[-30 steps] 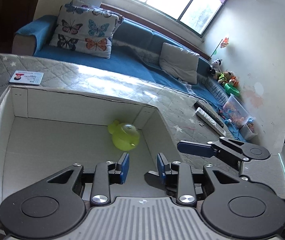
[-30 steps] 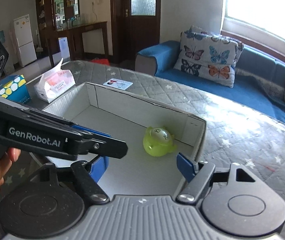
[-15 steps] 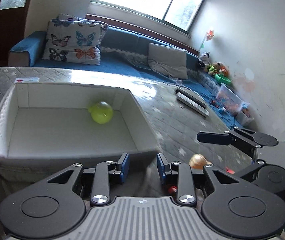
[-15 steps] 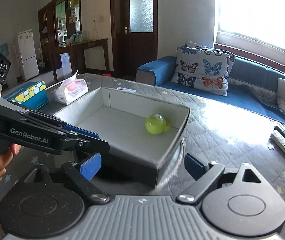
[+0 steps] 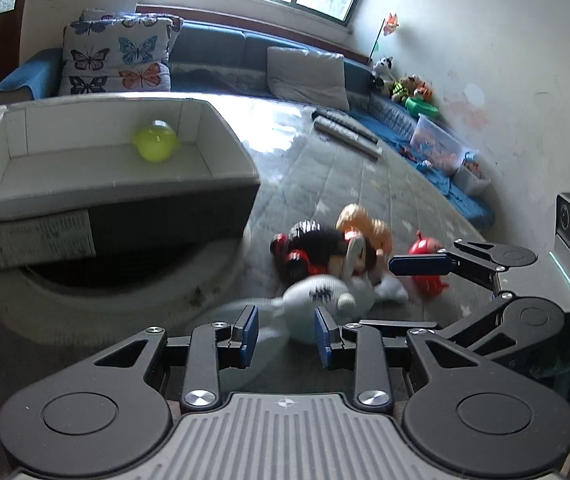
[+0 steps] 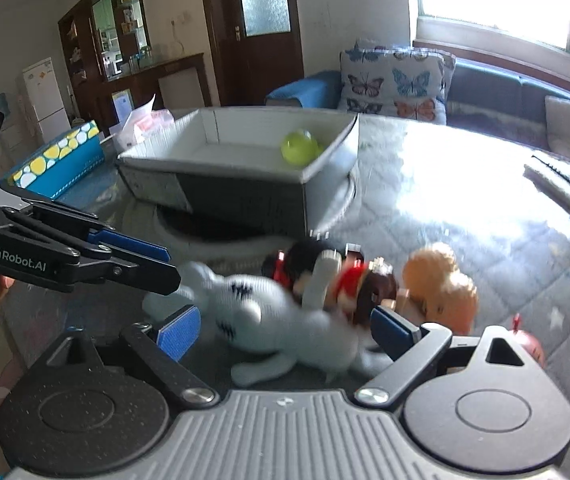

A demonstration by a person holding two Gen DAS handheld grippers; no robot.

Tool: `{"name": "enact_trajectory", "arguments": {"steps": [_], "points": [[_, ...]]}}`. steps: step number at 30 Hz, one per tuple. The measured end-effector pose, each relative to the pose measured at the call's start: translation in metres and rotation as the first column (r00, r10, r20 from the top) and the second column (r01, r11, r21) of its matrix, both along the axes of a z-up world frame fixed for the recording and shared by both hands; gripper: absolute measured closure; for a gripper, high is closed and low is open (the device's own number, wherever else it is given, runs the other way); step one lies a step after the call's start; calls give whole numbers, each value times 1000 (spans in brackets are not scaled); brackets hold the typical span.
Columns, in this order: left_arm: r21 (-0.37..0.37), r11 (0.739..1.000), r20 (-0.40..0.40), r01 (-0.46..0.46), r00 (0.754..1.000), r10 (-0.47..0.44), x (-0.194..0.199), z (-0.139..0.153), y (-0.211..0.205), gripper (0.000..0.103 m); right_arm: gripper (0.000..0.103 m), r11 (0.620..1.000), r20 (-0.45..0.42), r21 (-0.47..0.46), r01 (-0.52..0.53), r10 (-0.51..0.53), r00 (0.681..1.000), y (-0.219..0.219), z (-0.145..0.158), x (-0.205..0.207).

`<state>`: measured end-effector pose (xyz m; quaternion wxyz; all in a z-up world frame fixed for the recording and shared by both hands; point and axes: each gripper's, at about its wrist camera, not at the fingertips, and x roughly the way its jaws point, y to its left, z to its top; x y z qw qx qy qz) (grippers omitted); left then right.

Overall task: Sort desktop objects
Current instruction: 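Move the left tool to the white plush rabbit and grasp it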

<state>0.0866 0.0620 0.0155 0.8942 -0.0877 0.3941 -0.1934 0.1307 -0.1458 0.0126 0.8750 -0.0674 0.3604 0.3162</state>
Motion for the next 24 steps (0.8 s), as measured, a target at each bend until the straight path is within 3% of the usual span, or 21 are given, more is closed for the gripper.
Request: {"name": "enact_trajectory", "arguments": {"steps": [9,19,24], "points": [[-8,998,-48,-58,997,57,5,-19,12,71,9,1000,-58,-14,-1,0,998,0,-28,-3],[-26,988,-71,-151,986,149,15,-26,34,71,8,990,-89,19,-142,143,986,18,-18,-32],[-60,984,-85,-165,983,160,11,-23,43,71,8,984,-26,-2,-176,176,984,25,-5,-43]]}}
